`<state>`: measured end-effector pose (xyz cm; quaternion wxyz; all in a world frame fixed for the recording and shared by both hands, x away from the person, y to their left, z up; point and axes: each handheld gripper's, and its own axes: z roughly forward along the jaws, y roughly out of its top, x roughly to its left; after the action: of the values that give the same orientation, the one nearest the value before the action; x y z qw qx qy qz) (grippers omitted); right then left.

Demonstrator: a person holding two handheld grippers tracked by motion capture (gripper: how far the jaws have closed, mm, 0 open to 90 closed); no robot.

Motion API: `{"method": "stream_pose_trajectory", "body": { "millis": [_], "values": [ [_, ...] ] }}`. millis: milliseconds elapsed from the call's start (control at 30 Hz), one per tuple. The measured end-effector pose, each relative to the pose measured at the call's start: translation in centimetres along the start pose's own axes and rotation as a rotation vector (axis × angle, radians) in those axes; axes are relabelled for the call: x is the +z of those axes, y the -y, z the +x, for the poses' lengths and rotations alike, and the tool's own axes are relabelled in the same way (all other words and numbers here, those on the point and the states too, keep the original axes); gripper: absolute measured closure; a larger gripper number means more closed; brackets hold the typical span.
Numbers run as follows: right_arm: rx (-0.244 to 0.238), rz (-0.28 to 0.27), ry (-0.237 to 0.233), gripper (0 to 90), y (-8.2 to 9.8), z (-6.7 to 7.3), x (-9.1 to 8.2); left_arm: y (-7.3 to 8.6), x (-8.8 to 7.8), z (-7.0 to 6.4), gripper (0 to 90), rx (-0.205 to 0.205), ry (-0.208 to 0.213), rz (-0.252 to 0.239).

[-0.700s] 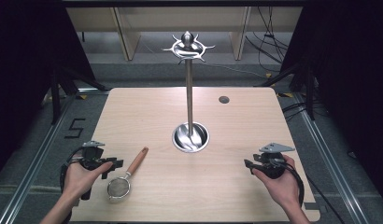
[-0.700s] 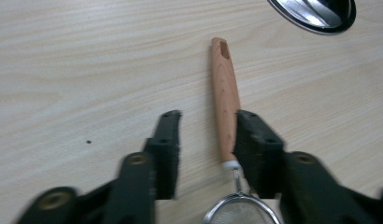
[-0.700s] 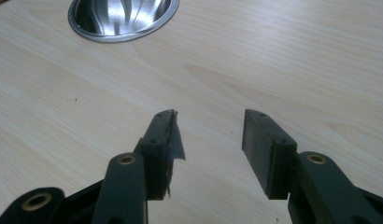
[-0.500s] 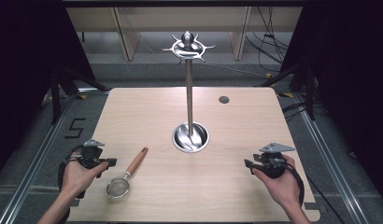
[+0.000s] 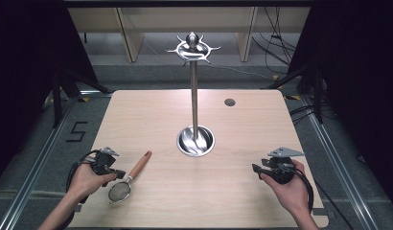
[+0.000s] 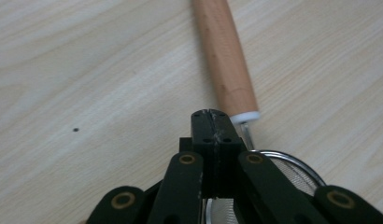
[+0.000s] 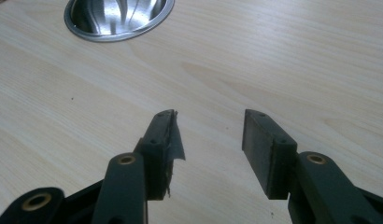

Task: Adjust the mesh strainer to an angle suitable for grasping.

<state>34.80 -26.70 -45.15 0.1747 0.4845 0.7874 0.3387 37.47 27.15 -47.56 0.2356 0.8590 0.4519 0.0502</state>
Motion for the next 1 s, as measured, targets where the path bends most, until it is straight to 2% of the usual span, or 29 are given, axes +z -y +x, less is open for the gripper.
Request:
{"method": "stream_pose_trajectory", "body": {
  "millis": [67, 100, 167, 233, 267, 300, 367, 400, 433, 467, 500, 533, 567, 633, 700, 733, 767, 833, 867, 933, 967, 1000],
  "values": [
    [0.015, -0.002, -0.008, 54.8, 0.0, 0.1, 0.0, -0.1, 0.3, -0.3, 89.2, 0.001, 0.019, 0.003],
    [0.009, -0.006, -0.009, 54.8, 0.0, 0.1, 0.0, -0.2, 0.3, -0.3, 89.2, 0.033, 0.028, 0.033],
    [0.008, -0.006, -0.009, 54.8, 0.0, 0.1, 0.0, -0.4, 0.5, -0.7, 89.2, 0.045, 0.035, 0.043],
    [0.002, -0.004, -0.007, 54.8, 0.0, 0.0, 0.1, -0.4, 0.5, -0.8, 89.2, 0.043, 0.033, 0.039],
    [0.026, 0.009, 0.002, 54.8, 0.0, 0.2, -0.1, -0.5, 0.6, -1.1, 89.2, 0.048, 0.044, 0.044],
    [0.009, -0.014, 0.004, 54.8, 0.1, 0.0, 0.1, -0.7, 0.7, -1.6, 89.1, 0.052, 0.045, 0.046],
    [0.010, -0.014, 0.004, 54.8, 0.1, 0.0, 0.1, -0.9, 0.8, -2.1, 89.2, 0.054, 0.058, 0.052],
    [0.014, 0.000, 0.005, 54.8, 0.1, 0.0, 0.0, -1.0, 0.8, -2.4, 89.2, 0.055, 0.052, 0.058],
    [0.030, 0.005, 0.003, 54.8, 0.0, 0.2, 0.0, -1.1, 1.0, -2.6, 89.2, 0.059, 0.067, 0.055],
    [0.054, 0.014, 0.003, 54.8, 0.0, 0.4, -0.1, -1.2, 1.0, -2.9, 89.1, 0.064, 0.061, 0.060],
    [0.024, 0.009, 0.002, 54.8, 0.0, 0.1, 0.0, -1.3, 1.2, -3.1, 89.2, 0.073, 0.070, 0.059],
    [0.046, 0.015, -0.006, 54.8, 0.0, 0.3, 0.0, -1.5, 1.3, -3.6, 89.1, 0.079, 0.071, 0.060],
    [0.021, 0.001, -0.009, 54.8, 0.0, 0.2, 0.1, -1.6, 1.4, -3.8, 89.1, 0.085, 0.072, 0.063],
    [0.041, 0.011, -0.002, 54.8, 0.0, 0.3, 0.0, -1.9, 1.8, -4.7, 89.1, 0.094, 0.077, 0.063],
    [0.031, 0.010, -0.001, 54.8, 0.0, 0.2, 0.0, -2.0, 1.9, -4.9, 89.1, 0.101, 0.083, 0.068],
    [0.040, 0.009, -0.007, 54.8, 0.0, 0.3, 0.0, -2.3, 2.2, -5.6, 89.1, 0.107, 0.082, 0.082],
    [-0.023, -0.024, -0.008, 54.8, 0.1, -0.1, 0.3, -2.4, 2.3, -5.9, 89.1, 0.114, 0.083, 0.078],
    [-0.001, -0.010, 0.008, 54.8, 0.1, 0.0, 0.1, -2.6, 2.6, -6.3, 89.0, 0.125, 0.090, 0.075],
    [0.036, 0.007, 0.002, 54.8, 0.0, 0.2, 0.0, -2.7, 2.6, -6.5, 89.0, 0.119, 0.093, 0.074],
    [0.017, 0.002, 0.001, 54.8, 0.1, 0.0, 0.0, -2.9, 2.4, -6.4, 88.9, 0.127, 0.098, 0.075],
    [0.036, 0.005, -0.001, 54.8, 0.1, 0.1, -0.1, -2.9, 2.2, -6.4, 88.7, 0.113, 0.087, 0.066],
    [0.035, 0.000, 0.001, 54.8, 0.2, 0.1, 0.0, -2.9, 2.0, -6.2, 87.8, 0.099, 0.080, 0.059]
  ]
}}
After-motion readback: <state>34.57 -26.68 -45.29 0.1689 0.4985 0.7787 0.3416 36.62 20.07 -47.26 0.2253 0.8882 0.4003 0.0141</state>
